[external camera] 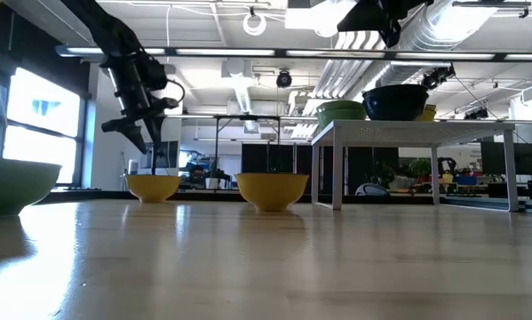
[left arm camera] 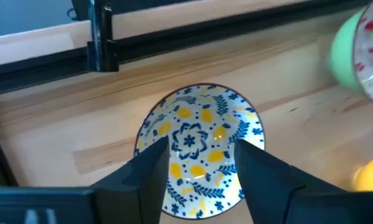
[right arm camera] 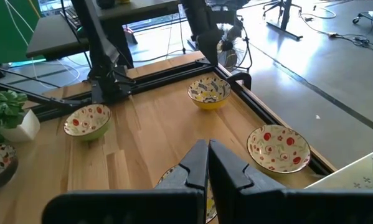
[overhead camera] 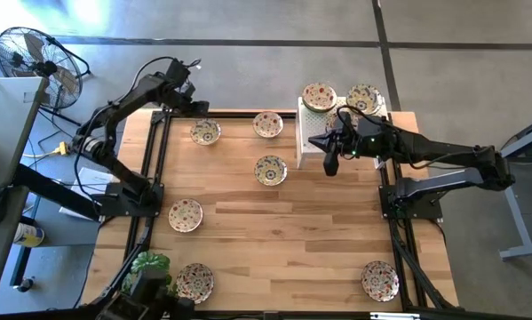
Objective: Pick & Place Mini bowls
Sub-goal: Stack the yellow patterned bowl on top of the yellow patterned bowl on the shelf
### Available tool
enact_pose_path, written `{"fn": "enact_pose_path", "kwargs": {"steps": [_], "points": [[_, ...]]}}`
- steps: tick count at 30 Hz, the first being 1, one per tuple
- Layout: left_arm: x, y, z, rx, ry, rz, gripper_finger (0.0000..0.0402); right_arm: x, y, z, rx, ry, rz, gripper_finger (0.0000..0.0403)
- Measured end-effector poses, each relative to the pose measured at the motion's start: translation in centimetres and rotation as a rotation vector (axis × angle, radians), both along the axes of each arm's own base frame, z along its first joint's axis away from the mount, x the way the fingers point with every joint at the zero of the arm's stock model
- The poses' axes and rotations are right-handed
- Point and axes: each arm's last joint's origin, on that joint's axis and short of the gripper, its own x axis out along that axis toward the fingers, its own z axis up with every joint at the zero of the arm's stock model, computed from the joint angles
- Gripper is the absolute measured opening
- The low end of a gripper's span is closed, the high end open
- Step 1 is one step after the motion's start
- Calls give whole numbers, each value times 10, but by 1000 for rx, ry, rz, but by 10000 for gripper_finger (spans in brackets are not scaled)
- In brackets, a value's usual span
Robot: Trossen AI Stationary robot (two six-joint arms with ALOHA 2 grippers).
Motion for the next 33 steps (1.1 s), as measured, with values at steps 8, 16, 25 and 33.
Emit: {"fn": "enact_pose_path", "kwargs": {"steps": [8, 16, 25, 33], "points": [[4, 10, -22, -38, 75, -47, 216, 0, 0, 0, -6, 2, 3, 3], [5, 17, -49, -96, 184, -158, 222, 0, 0, 0, -3, 0, 2, 2], [6, 20, -66, -168, 224, -166, 218, 0, 0, 0, 10, -5, -3, 2], [7, 18, -66, -186, 206, -199, 124, 0, 0, 0, 5, -4, -20, 2]]}}
